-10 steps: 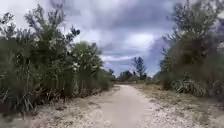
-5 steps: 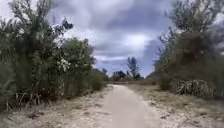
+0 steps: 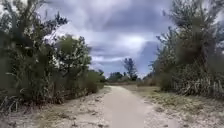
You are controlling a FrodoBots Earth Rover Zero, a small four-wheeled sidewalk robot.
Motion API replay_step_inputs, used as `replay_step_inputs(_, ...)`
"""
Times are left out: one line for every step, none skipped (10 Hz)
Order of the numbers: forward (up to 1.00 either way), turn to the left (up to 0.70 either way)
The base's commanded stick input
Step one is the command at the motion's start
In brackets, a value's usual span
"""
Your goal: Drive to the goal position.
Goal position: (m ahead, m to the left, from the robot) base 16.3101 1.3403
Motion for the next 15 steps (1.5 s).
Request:
replay_step_inputs(0.85, 0.00)
replay_step_inputs(0.85, 0.00)
replay_step_inputs(0.85, 0.03)
replay_step_inputs(0.85, 0.03)
replay_step_inputs(0.85, 0.08)
replay_step_inputs(0.85, 0.20)
replay_step_inputs(0.85, 0.32)
replay_step_inputs(0.85, 0.34)
replay_step_inputs(0.85, 0.00)
replay_step_inputs(0.85, 0.00)
replay_step_inputs(0.85, 0.00)
replay_step_inputs(0.85, 0.00)
replay_step_inputs(0.85, 0.00)
replay_step_inputs(0.85, 0.00)
replay_step_inputs(0.85, 0.00)
